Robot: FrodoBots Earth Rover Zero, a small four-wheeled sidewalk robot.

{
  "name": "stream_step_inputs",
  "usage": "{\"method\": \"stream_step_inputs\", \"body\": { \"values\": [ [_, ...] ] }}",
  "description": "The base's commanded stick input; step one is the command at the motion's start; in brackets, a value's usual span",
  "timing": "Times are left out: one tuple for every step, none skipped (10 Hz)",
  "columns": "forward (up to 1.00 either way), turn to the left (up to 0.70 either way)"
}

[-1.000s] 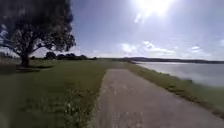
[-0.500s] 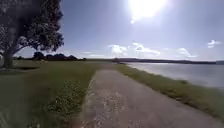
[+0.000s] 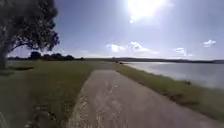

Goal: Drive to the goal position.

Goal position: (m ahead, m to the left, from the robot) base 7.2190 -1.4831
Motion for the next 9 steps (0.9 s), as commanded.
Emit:
{"method": "stream_step_inputs", "body": {
  "values": [
    [0.7,0.05],
    [0.7,0.05],
    [0.7,0.05],
    [0.7,0.05],
    [0.7,0.05],
    [0.7,0.05],
    [0.7,0.05],
    [0.7,0.05],
    [0.7,-0.03]
  ]
}}
